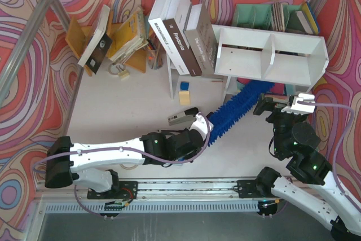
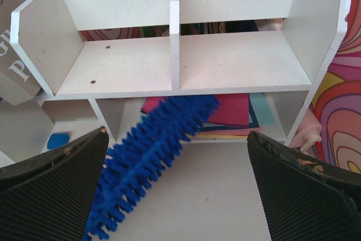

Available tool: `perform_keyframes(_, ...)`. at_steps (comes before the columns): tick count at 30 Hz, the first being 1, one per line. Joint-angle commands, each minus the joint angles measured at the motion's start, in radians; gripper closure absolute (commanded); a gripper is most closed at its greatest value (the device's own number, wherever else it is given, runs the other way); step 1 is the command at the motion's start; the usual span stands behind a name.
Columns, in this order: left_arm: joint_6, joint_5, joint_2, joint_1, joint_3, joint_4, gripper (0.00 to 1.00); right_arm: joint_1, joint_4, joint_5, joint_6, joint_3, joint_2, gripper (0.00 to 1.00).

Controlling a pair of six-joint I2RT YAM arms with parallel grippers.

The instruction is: Dust the bookshelf with a duster

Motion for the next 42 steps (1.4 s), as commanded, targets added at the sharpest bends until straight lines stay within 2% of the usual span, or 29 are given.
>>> perform_keyframes(1, 0.066, 0.089, 0.010, -0.004, -0.017, 0.033, 1.00, -0.002, 0.031, 0.014, -0.010, -0.006, 0.001, 0.01)
perform_keyframes(11, 0.094, 0.207, 0.119, -0.007, 0.008, 0.057, 1.00, -0.002, 0.029, 0.016, -0.011, -0.006, 0.003, 0.01)
perform_keyframes(18, 0.107, 0.188, 0.161, -0.018, 0.032, 0.051, 1.00, -0.002, 0.029, 0.015, -0.010, -0.006, 0.001, 0.01)
perform_keyframes(28, 0.100, 0.066, 0.048, -0.031, -0.020, 0.096, 1.00, -0.003, 0.027, 0.012, -0.009, -0.007, 0.001, 0.01)
perform_keyframes(39, 0.136, 0.191, 0.133, -0.038, 0.024, 0.063, 1.00, -0.002, 0.024, 0.014, -0.008, -0.005, 0.001, 0.01)
perform_keyframes(42, 0.133, 0.165, 0.153, -0.040, 0.031, 0.059, 1.00, -0.003, 0.024, 0.014, -0.008, -0.005, 0.003, 0.01)
